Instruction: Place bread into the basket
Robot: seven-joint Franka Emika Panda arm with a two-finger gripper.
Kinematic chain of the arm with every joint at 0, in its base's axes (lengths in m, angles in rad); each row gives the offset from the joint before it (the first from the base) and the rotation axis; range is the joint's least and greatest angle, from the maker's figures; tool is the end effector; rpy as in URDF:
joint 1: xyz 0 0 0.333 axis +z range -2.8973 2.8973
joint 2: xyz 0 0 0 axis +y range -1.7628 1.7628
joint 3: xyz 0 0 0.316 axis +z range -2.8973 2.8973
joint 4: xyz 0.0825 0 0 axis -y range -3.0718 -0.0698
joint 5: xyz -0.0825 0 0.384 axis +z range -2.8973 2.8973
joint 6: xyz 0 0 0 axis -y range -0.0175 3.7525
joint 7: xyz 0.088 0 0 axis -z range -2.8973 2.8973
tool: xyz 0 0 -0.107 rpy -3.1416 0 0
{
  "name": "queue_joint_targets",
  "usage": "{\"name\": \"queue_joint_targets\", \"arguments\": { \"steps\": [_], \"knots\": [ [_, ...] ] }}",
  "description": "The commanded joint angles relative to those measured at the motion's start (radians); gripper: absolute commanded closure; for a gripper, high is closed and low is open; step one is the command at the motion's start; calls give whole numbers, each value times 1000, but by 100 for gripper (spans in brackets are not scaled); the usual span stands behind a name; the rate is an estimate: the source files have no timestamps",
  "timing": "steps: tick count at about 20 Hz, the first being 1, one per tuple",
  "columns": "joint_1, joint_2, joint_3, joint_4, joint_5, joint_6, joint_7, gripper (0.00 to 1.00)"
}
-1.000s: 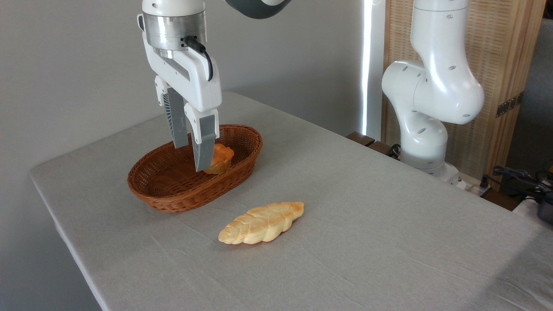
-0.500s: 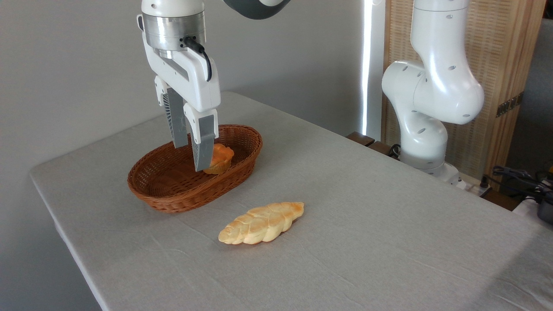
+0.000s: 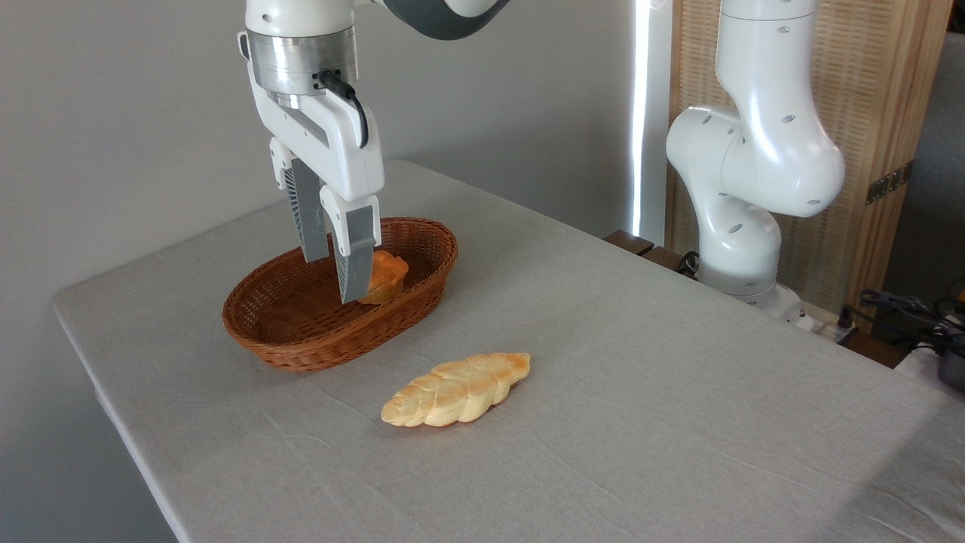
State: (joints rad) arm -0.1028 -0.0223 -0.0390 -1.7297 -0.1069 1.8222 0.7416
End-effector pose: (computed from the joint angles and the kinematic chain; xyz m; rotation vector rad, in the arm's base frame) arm 0.5599 -0.0890 0.5844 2.7874 -1.2830 0.2157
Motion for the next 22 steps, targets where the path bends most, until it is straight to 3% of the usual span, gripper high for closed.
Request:
{"name": "queue_joint_targets", "arguments": {
  "steps": [1, 22],
  "knots": [
    [-6, 7, 7, 21, -4, -20, -8, 0],
    [-8, 9, 2, 21, 7, -21, -7, 0]
  ]
}}
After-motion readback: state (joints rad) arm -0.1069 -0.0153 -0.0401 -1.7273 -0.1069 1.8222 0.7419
